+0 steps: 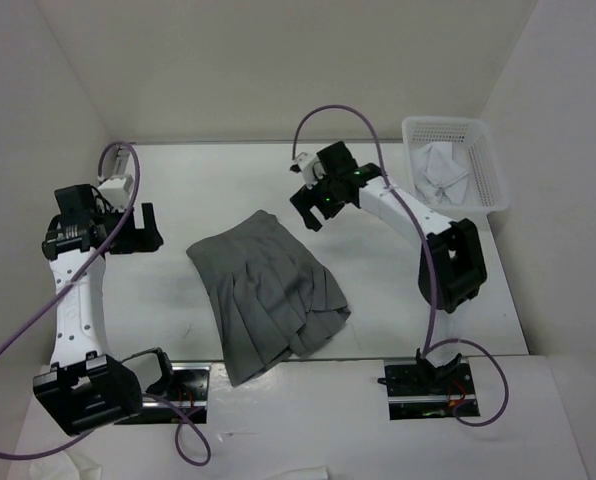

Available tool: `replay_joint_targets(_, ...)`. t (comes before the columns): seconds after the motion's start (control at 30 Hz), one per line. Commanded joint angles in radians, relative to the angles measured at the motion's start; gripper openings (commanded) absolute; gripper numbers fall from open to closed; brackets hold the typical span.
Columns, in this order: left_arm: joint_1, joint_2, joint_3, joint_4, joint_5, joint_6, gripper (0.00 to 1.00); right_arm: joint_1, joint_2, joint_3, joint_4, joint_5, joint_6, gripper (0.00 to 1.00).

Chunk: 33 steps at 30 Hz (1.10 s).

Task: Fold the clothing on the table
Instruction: Flatten the skirt out

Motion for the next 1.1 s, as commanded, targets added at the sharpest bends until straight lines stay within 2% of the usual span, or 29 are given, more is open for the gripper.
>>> replay_joint_targets(0.0, 0.059, 0.034, 0.081, 0.005, 0.012, -0.038, 0.99, 0.101, 0.102, 0.132, 0.047, -0.019, 0.015, 0.96)
replay_joint_targets(0.27, 0.081, 0.037, 0.110, -0.024, -0.041, -0.049, 0.99, 0.111, 0.375, 0.416, 0.071, -0.122, 0.061, 0.90)
replay_joint_targets(0.6, 0.081, 0.007, 0.058, -0.024, -0.065, -0.049, 0.99, 0.111, 0.596, 0.591, 0.090, -0.189, 0.051, 0.87)
replay_joint_targets(0.77, 0.081, 0.007, 0.058, -0.042, -0.065, -0.040, 0.99, 0.111, 0.747, 0.816, -0.017, -0.246, 0.074, 0.82)
replay_joint_targets(0.93, 0.090, 0.016, 0.058, -0.042, -0.065, -0.040, 0.99, 0.101, 0.853, 1.054, -0.140, -0.286, 0.074, 0.71)
replay_joint_targets(1.03, 0.090, 0.016, 0.058, -0.042, -0.055, -0.031, 0.99, 0.101, 0.919, 1.178, -0.243, -0.295, 0.065, 0.56)
replay_joint_targets(1.07, 0.090, 0.027, 0.058, -0.042, -0.055, -0.031, 0.99, 0.101, 0.920, 1.168, -0.243, -0.295, 0.065, 0.53)
